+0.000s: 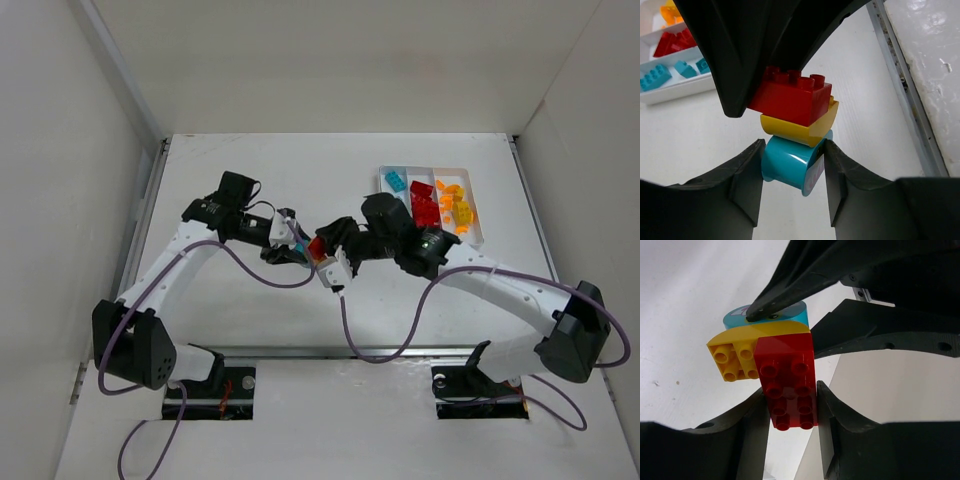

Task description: Sort the legos into containers by color

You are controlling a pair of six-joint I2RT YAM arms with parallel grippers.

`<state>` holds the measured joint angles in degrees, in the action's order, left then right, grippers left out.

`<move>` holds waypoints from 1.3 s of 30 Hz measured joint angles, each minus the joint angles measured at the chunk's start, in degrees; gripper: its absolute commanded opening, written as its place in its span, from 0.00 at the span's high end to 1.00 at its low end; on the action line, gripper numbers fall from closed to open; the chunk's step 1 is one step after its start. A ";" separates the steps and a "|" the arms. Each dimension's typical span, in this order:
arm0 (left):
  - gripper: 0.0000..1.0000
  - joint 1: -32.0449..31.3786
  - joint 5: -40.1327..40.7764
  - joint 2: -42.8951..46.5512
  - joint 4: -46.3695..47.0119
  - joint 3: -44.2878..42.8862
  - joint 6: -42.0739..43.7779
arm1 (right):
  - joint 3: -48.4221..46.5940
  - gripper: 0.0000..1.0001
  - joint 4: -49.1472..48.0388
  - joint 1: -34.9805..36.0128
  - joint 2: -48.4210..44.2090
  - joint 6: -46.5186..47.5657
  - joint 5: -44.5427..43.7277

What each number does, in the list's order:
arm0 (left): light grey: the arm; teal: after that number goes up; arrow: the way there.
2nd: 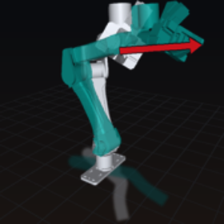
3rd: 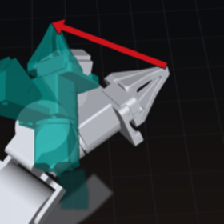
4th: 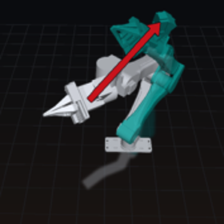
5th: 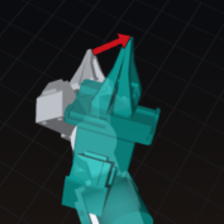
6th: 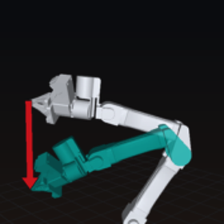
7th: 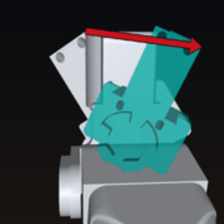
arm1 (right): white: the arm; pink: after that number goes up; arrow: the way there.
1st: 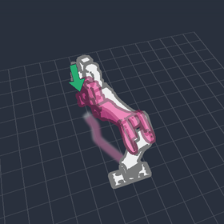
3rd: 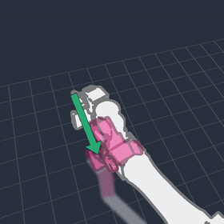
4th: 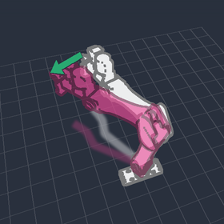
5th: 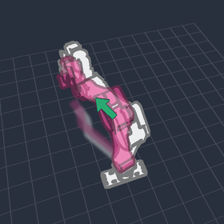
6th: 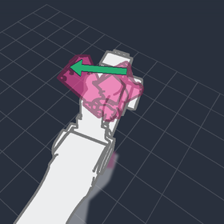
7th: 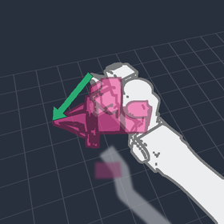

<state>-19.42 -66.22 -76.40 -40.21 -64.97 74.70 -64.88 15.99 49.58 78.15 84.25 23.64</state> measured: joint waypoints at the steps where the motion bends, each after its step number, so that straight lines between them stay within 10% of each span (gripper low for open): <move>1: 0.74 0.00 0.07 -0.11 -0.81 0.00 -0.11 | 0.00 1.00 0.44 0.00 0.24 0.85 0.22; 7: 1.00 0.04 1.25 -0.61 -2.89 0.00 -0.39 | -0.24 1.00 1.18 0.04 1.57 2.89 0.87; 28: 1.00 -0.50 12.33 1.20 10.05 6.43 -14.93 | 0.42 1.00 -1.20 -0.44 1.62 -3.56 -2.21; 39: 1.00 -0.74 19.06 3.78 20.26 10.75 -26.80 | 1.22 1.00 -7.78 -20.09 1.07 -36.37 3.74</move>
<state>-20.16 -47.16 -72.62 -19.94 -54.22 47.90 -63.66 8.21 29.50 79.22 47.88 27.38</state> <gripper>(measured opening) 0.337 0.428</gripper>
